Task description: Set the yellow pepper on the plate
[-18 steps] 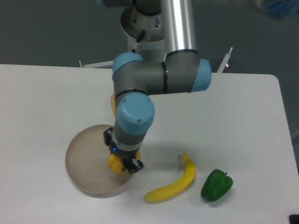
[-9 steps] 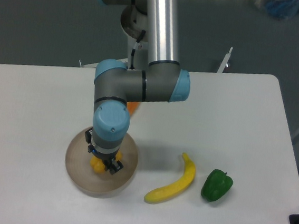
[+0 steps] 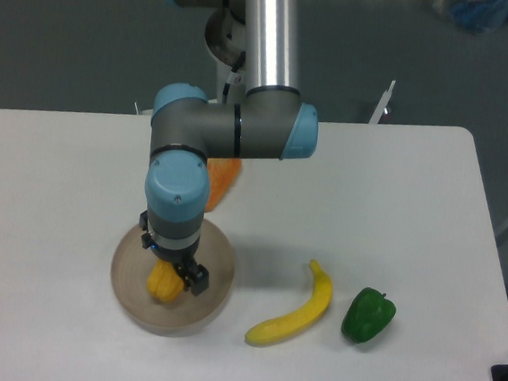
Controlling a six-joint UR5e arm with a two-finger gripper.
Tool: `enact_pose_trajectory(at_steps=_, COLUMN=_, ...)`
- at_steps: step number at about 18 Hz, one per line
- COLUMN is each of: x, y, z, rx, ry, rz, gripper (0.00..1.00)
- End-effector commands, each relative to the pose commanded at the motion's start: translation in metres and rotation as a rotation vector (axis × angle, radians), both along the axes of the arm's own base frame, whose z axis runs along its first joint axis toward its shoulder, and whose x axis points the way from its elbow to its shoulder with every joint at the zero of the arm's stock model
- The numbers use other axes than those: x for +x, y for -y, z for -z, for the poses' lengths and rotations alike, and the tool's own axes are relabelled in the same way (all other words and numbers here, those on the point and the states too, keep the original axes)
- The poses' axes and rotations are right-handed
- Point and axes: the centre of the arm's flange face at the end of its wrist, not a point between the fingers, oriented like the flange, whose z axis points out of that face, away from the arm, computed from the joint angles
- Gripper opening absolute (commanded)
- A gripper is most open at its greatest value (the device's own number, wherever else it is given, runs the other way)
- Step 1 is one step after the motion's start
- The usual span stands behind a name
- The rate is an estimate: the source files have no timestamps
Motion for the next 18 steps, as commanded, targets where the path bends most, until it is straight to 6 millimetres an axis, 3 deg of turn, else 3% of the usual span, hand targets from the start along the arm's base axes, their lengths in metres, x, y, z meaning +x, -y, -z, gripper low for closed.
enact_pose_trajectory(at_steps=2, x=-0.041, y=0.000, z=-0.019, rx=0.033, ry=-0.021, rz=-0.030, gripper=1.00)
enact_pose_trajectory(at_steps=5, x=-0.086, y=0.014, z=-0.038, rx=0.048, ry=-0.031, rz=-0.010, gripper=1.00)
enact_pose_trajectory(at_steps=11, x=-0.182, y=0.052, z=-0.044, rx=0.042, ry=-0.022, rz=0.000, gripper=1.00)
enact_pose_trajectory(at_steps=14, x=-0.212, y=0.069, z=-0.048, rx=0.074, ry=0.023, rz=-0.007, gripper=1.00)
enact_pose_trajectory(at_steps=18, x=-0.234, y=0.093, z=-0.050, rx=0.059, ry=0.034, rz=0.064, gripper=1.00)
